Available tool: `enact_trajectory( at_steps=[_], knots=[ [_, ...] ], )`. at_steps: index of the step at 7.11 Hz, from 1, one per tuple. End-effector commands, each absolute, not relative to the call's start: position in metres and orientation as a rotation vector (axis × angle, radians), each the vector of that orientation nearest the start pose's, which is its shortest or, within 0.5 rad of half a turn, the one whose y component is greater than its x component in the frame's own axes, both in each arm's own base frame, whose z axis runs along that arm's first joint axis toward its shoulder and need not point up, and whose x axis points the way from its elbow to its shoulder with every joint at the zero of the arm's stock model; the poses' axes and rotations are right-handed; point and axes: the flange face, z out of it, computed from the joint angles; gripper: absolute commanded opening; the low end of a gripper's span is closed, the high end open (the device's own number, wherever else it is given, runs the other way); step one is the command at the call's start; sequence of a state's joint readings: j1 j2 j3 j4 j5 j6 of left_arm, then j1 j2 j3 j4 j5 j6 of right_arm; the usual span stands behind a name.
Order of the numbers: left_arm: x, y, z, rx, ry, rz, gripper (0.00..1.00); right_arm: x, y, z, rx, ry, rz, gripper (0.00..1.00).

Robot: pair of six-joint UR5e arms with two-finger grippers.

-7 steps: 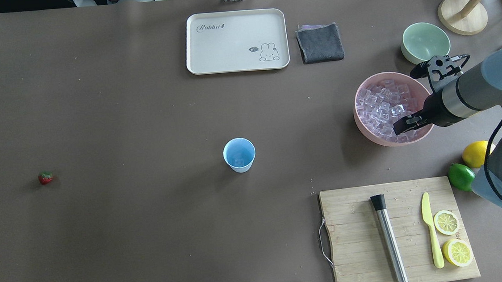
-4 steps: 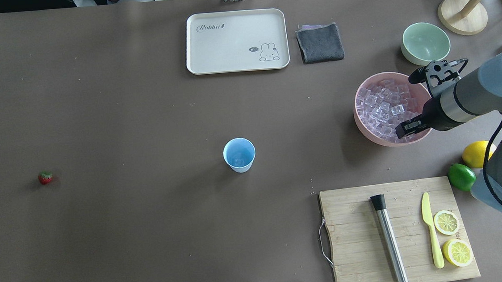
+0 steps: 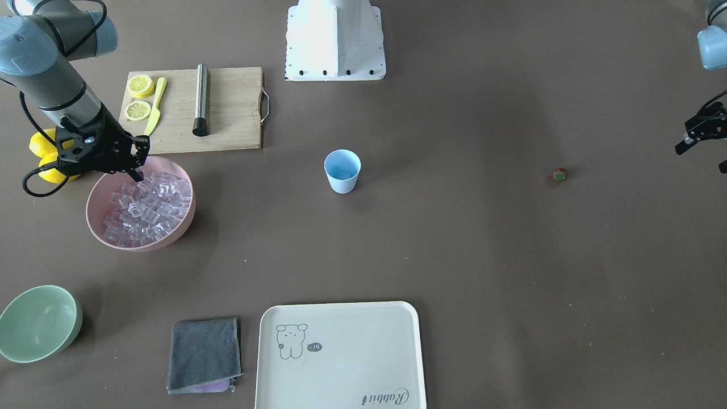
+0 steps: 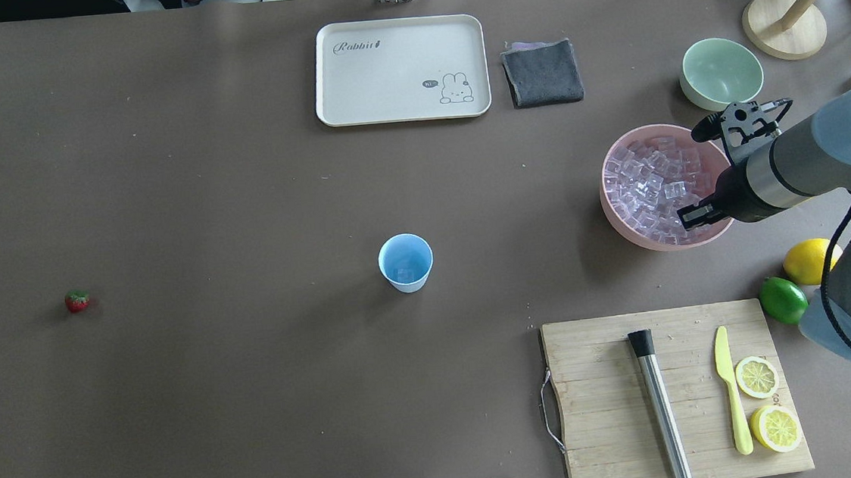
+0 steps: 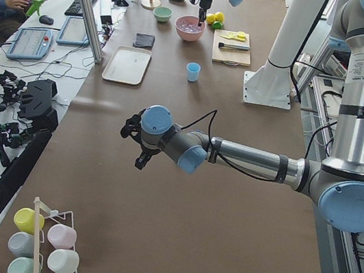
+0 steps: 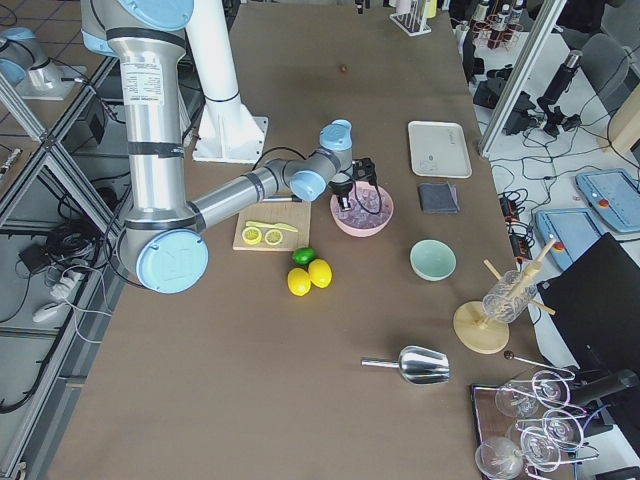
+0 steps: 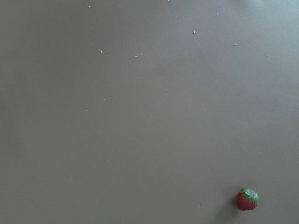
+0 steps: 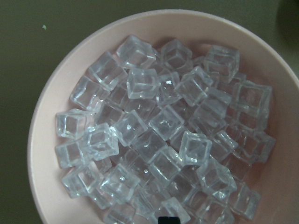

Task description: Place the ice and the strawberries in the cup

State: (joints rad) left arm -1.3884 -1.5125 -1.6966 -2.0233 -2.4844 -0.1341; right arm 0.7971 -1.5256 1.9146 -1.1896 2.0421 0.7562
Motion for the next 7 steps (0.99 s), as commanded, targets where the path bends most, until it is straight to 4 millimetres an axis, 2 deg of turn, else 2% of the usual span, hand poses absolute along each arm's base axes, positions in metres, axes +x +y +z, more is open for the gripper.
enact_trajectory(
  at_steps=[1,2,3,5,6,7],
  knots=[
    [0.036,-0.485,0.564,0.334,0.96,0.285,0.98,-0.299,-0.433,0.433,0.237,-0.84,-0.193,0.0],
    [0.036,-0.485,0.564,0.334,0.959,0.285,0.98,-0.305,-0.438,0.446,0.225,-0.828,-0.189,0.7],
    [0.036,-0.485,0.564,0.334,0.959,0.285,0.98,-0.305,-0.438,0.447,0.219,-0.829,-0.178,0.97],
    [0.036,-0.485,0.563,0.335,0.96,0.286,0.98,-0.306,-0.438,0.444,0.215,-0.836,-0.164,0.97],
    [0.036,-0.485,0.563,0.336,0.959,0.285,0.98,-0.308,-0.438,0.433,0.218,-0.855,-0.158,0.98],
    [0.036,-0.485,0.563,0.335,0.96,0.286,0.98,-0.31,-0.442,0.434,0.221,-0.849,-0.155,0.99]
  ],
)
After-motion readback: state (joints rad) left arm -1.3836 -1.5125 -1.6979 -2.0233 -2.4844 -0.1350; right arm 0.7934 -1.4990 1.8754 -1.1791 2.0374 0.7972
